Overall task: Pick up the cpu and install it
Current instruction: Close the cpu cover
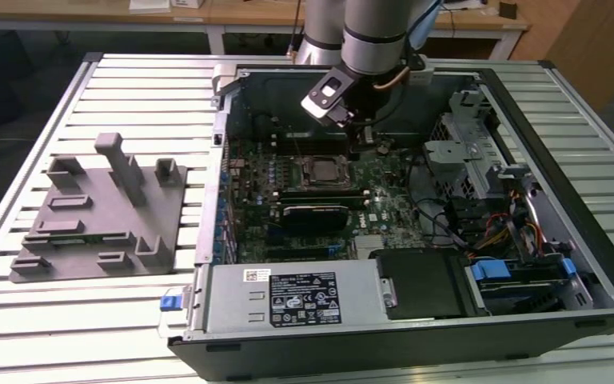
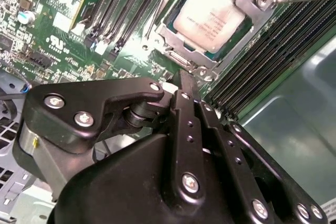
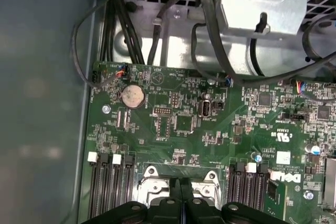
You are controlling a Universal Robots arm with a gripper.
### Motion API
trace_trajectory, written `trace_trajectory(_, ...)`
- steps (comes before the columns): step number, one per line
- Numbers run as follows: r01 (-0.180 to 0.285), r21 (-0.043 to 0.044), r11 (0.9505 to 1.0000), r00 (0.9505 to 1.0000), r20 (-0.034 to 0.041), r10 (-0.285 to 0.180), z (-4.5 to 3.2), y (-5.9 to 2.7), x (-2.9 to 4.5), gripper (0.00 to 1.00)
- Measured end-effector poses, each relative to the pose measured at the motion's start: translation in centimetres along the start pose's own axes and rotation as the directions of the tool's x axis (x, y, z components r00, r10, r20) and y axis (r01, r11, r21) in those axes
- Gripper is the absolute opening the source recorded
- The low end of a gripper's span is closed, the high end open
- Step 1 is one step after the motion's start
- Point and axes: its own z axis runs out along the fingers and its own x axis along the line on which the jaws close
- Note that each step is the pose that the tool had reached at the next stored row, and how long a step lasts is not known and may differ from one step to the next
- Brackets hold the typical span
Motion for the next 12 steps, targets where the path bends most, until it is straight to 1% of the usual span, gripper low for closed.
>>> trace_trajectory(9, 0.0, 0.0, 1.0, 1.0, 0.0, 0.0, 0.31, -1.55, 0.12, 0.11)
trace_trajectory(12, 0.0, 0.0, 1.0, 1.0, 0.0001, 0.0, 0.33, -1.77, 0.13, 0.11)
